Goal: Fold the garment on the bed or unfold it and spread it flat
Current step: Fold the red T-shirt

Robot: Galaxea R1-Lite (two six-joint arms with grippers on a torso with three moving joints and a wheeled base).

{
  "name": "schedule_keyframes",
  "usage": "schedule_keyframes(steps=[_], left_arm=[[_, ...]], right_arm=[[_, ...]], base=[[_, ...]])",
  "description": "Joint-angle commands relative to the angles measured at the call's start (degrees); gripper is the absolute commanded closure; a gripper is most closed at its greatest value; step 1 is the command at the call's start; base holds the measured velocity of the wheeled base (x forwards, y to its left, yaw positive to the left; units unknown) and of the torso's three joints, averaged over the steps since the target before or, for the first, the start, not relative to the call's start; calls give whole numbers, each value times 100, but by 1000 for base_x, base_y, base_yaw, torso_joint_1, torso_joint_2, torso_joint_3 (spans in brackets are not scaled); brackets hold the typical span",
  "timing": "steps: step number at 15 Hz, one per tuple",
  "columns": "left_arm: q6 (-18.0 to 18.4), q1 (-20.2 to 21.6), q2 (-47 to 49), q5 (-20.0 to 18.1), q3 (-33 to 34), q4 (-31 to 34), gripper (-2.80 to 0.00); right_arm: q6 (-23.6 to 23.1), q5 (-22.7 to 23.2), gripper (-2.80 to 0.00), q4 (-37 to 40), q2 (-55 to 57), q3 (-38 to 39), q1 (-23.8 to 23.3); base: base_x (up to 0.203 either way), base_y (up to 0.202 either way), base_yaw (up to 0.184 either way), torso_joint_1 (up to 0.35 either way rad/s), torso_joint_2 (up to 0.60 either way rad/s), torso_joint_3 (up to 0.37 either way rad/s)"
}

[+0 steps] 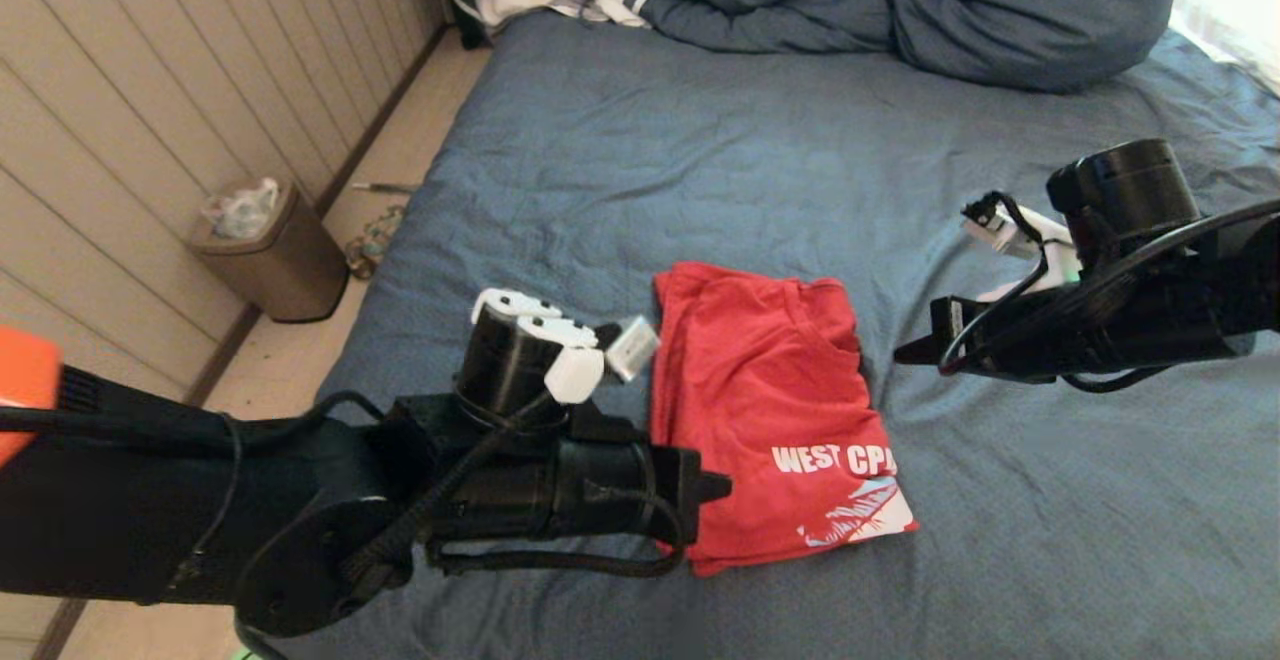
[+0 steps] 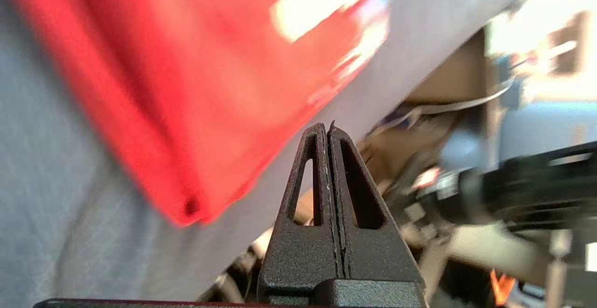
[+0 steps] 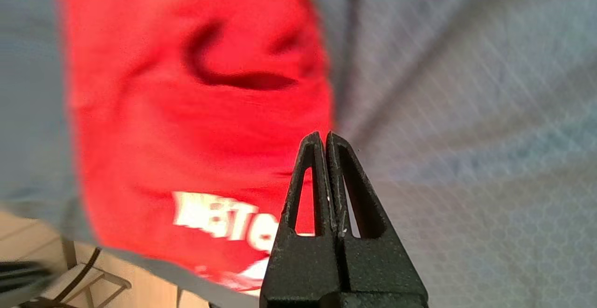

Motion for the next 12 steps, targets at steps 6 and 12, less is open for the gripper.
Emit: schedule_keyframes(steps=[6,12], left_arm=[[-42,253,922,-12,-1881,493,0],[24,666,2360,-3,-3156,726,0]], right_arm=[[239,146,0,-27,239,-265,705],[243,192,0,-31,400,-42,894]], base=[[0,0,0,0,0,0],[0,0,0,0,0,0]])
